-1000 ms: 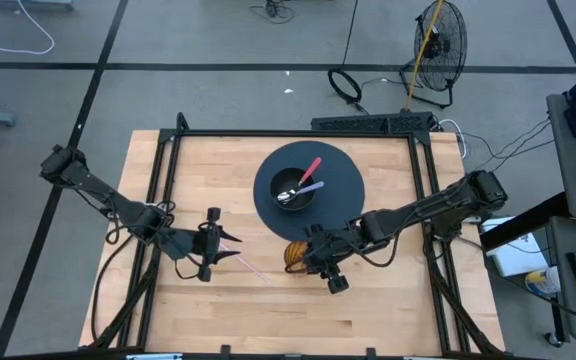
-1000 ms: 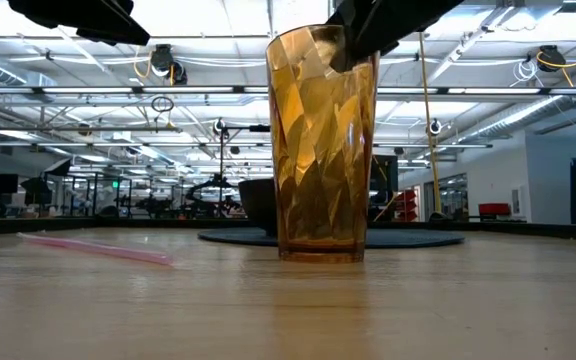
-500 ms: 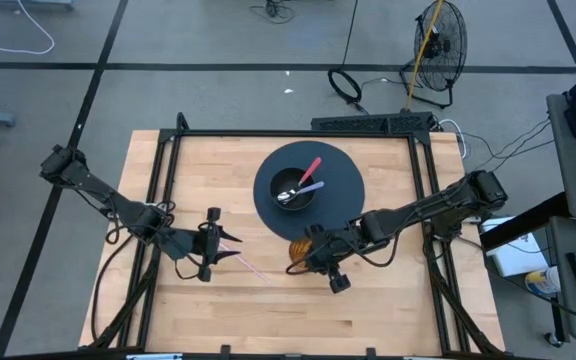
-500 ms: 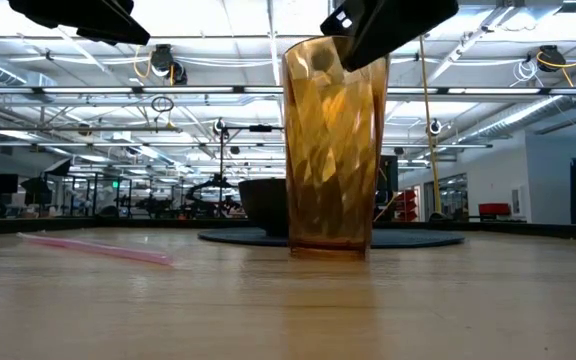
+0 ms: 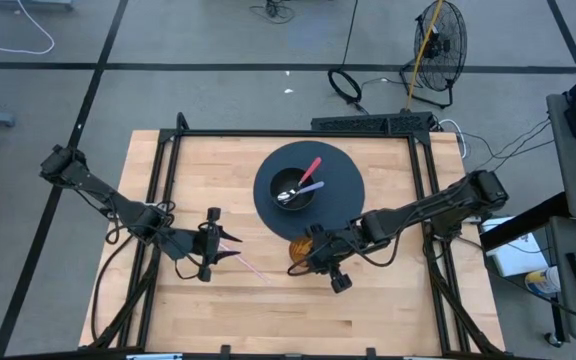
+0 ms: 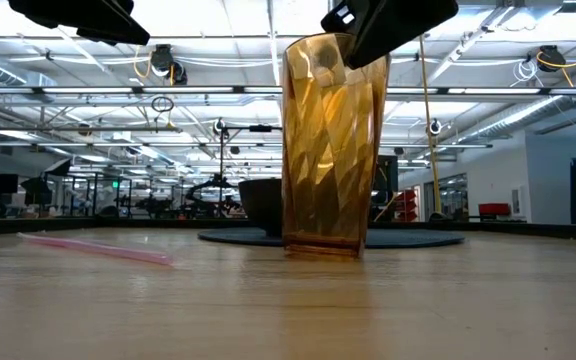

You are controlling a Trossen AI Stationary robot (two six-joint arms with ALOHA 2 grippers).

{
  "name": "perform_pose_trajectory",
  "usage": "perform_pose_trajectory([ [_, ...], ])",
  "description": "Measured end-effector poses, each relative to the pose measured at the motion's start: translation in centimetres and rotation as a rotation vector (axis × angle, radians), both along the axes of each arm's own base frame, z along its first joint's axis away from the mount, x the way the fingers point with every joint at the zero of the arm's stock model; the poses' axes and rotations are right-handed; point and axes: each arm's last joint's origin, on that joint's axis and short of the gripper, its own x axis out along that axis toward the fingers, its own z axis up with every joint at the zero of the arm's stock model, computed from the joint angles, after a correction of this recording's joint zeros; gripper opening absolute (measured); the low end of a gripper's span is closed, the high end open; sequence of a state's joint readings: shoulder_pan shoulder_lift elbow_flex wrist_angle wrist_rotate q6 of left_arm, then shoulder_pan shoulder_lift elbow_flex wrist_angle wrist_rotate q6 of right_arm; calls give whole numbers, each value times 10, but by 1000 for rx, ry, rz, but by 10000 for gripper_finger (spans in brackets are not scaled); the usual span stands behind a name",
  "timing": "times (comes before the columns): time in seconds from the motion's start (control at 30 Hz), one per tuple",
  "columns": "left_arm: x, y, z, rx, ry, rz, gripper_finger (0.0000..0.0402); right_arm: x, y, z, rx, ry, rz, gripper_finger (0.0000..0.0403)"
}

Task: Pick & Place Utensil
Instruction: Put the cup on the mat to the right of the bowl

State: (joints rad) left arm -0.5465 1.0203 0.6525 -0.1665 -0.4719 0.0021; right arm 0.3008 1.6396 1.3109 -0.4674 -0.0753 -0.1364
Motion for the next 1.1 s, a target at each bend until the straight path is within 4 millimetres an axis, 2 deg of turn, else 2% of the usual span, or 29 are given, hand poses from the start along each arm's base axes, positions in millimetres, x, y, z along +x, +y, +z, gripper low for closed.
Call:
perform_pose_trajectory([
  [0.27, 0, 0, 0, 0, 1, 0, 136, -11, -1, 11, 0, 9, -8, 7],
  [0.53, 0, 0, 0, 0, 1, -1, 136, -30, -5, 28, -45, 7, -94, 7],
  [0.83, 0, 0, 0, -3, 2, -2, 136, -53, -29, 40, -135, 83, -318, 7],
  [1.1, 0, 0, 0, -2, 1, -3, 136, -64, -54, 47, -149, 123, -436, 7],
])
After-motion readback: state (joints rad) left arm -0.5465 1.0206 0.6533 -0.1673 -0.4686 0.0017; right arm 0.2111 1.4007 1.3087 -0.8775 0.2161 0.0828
